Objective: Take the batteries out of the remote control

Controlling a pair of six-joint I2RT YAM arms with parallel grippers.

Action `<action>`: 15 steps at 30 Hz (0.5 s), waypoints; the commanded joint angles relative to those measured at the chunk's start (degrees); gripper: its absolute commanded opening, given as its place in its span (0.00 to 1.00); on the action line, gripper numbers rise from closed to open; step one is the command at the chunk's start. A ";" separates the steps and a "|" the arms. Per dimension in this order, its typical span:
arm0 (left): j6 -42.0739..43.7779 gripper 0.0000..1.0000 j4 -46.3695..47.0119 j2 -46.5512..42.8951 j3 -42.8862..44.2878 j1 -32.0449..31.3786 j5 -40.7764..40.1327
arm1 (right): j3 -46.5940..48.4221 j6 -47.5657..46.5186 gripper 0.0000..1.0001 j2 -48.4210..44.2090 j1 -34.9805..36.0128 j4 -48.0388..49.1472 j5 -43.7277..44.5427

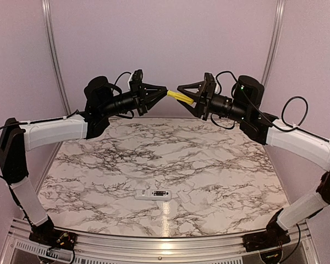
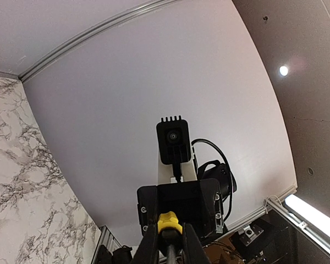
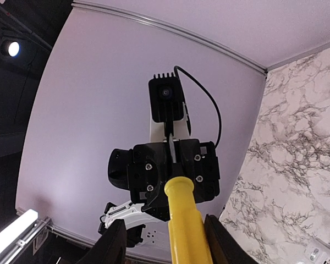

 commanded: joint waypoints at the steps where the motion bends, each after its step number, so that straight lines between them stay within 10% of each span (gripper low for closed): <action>1: 0.40 0.00 1.49 1.15 1.94 -0.02 0.02 | 2.80 0.48 0.44 0.68 0.20 0.69 -0.62; 15: 1.41 0.00 0.57 0.73 1.45 -0.02 0.15 | 3.00 0.11 0.38 1.39 0.21 0.41 -1.42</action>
